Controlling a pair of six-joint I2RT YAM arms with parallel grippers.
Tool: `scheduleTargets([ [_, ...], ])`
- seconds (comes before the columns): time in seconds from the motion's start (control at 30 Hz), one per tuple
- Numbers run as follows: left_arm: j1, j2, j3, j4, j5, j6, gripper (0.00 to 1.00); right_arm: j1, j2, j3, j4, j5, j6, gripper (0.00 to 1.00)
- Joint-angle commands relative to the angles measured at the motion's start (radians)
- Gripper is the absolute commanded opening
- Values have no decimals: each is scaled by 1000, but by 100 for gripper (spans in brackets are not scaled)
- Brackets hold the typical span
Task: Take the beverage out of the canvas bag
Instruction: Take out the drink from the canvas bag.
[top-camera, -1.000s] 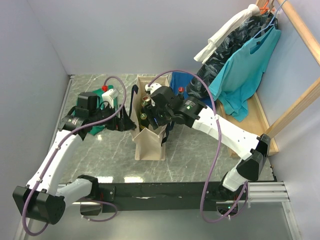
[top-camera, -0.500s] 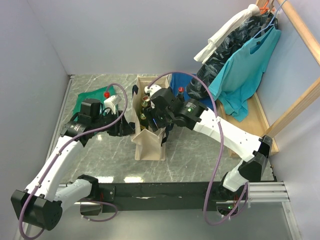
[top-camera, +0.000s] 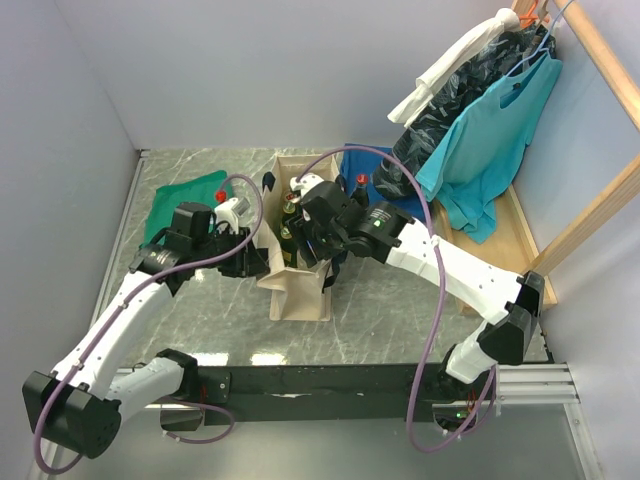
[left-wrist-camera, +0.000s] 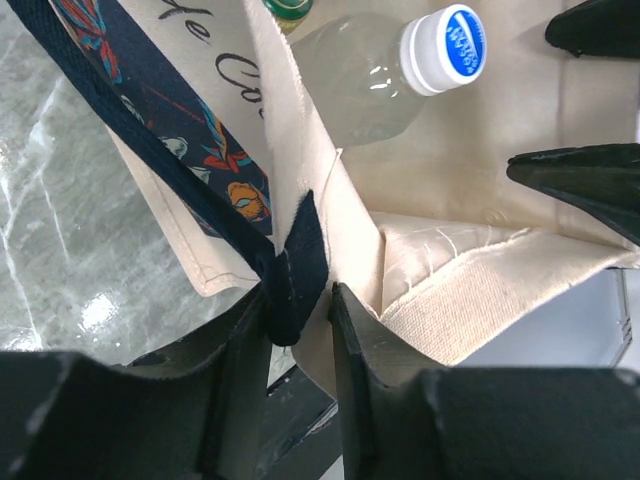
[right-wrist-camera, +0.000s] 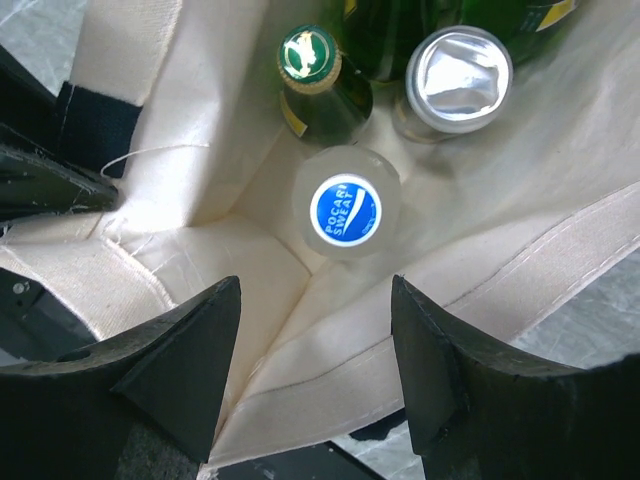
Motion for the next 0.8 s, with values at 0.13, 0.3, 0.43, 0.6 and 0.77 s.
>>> scheduleTargets([
  [0.13, -35, 39, -2, -44, -83, -6, 29, 8, 60, 39, 43, 47, -23, 69],
  [0.3, -53, 53, 2, -47, -103, -12, 28, 6, 83, 54, 53, 49, -30, 69],
  [0.43, -66, 56, 2, -47, -104, -13, 27, 5, 89, 59, 69, 53, -31, 70],
  [0.6, -87, 62, 2, -50, -110, -13, 26, 3, 107, 68, 70, 55, -36, 70],
  [0.77, -98, 60, 5, -55, -132, -19, 26, -6, 118, 65, 76, 65, -36, 70],
])
